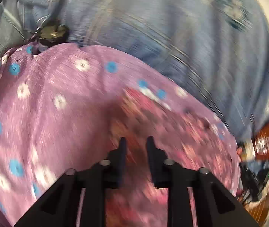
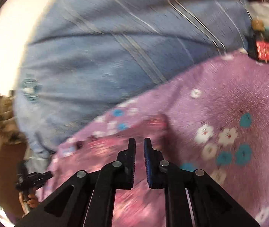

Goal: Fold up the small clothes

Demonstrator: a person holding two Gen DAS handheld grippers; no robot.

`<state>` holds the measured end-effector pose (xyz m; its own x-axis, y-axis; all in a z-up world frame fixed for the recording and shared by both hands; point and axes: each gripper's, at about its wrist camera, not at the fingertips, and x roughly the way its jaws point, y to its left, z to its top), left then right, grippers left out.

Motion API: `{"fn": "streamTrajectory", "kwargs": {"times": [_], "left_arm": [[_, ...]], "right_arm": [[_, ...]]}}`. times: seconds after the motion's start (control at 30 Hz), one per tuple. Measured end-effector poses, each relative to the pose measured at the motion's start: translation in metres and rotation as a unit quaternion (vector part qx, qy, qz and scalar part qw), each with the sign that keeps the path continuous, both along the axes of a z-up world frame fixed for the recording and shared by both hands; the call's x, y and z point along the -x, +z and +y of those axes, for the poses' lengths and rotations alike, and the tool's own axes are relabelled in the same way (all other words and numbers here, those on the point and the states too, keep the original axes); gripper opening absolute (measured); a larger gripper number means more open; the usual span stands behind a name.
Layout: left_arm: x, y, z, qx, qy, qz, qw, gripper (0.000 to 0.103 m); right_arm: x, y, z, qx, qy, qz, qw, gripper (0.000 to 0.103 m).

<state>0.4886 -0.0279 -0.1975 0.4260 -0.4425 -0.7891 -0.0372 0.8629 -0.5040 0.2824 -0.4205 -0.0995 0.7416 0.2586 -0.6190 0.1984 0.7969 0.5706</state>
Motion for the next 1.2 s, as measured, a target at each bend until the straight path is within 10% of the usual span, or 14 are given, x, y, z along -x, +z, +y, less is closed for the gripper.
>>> {"fn": "streamTrajectory", "kwargs": {"times": [0.13,0.23,0.47,0.67,0.93,1.0,1.07,1.1,1.2], "left_arm": [[0.028,-0.032,-0.033,-0.033,-0.033,0.028,0.9985,0.049],[0.036,-0.036,-0.040,-0.059,-0.016,0.039,0.9973,0.048],[0.109,-0.009,-0.013,0.022,-0.016,0.023,0.9994,0.051],[0.170,-0.045,0.002,0.114,-0.006,0.070,0.9909,0.052],[0.134,-0.093,0.009,0.185,0.062,0.090,0.9766,0.052],[0.124,-0.098,0.011,0.195,0.091,0.093,0.9721,0.049],[0.119,-0.096,0.006,0.186,0.098,0.094,0.9732,0.024],[0.119,-0.091,0.000,0.179,0.090,0.090,0.9756,0.008],[0.125,-0.071,-0.016,0.171,0.076,0.062,0.9804,0.008]], "right_arm": [[0.032,-0.011,0.026,-0.007,0.032,0.005,0.999,0.031],[0.039,-0.044,0.033,0.016,0.022,0.078,0.997,0.020],[0.111,-0.002,0.037,-0.023,0.009,0.028,0.999,0.051],[0.168,-0.030,0.048,-0.084,-0.003,0.043,0.996,0.053],[0.159,-0.056,0.039,-0.149,-0.077,0.027,0.986,0.055],[0.150,-0.059,0.038,-0.155,-0.085,0.014,0.984,0.046],[0.137,-0.057,0.037,-0.146,-0.073,0.019,0.986,0.005],[0.132,-0.052,0.035,-0.150,-0.065,0.015,0.986,0.005],[0.130,-0.010,0.024,-0.129,-0.029,-0.043,0.990,0.005]]}}
